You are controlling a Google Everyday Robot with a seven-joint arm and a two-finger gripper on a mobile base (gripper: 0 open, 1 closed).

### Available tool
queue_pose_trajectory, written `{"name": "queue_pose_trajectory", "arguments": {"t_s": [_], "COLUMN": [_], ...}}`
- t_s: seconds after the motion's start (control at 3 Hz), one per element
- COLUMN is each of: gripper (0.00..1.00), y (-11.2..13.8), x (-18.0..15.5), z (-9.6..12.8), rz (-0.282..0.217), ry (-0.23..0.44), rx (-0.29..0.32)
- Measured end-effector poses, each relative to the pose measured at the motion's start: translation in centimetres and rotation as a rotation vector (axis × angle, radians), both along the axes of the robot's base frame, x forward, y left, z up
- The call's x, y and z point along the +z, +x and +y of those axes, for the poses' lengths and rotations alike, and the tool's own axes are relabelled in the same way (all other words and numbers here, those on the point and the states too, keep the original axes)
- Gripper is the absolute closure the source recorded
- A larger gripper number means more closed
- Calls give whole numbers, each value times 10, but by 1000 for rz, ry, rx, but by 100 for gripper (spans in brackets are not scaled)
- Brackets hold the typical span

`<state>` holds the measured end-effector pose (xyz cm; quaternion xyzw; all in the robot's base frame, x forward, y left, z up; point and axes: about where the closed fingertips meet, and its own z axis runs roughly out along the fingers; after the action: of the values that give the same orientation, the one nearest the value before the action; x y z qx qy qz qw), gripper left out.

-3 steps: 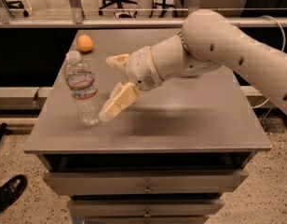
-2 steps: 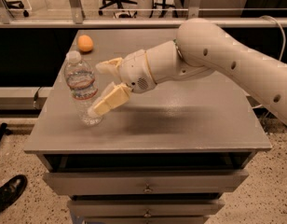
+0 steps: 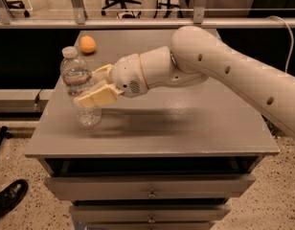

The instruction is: Pick water bottle

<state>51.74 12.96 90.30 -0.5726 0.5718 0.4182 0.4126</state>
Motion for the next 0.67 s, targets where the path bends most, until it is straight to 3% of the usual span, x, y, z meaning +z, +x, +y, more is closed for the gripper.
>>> {"name": "queue_pose_trajectory", "arguments": {"t_s": [0.33, 0.67], "gripper": [100, 100], "y": [3, 15], "x": [15, 43], "z": [-8, -29], "rz": [-12, -76], "ry": [19, 42], "rx": [-17, -55]}}
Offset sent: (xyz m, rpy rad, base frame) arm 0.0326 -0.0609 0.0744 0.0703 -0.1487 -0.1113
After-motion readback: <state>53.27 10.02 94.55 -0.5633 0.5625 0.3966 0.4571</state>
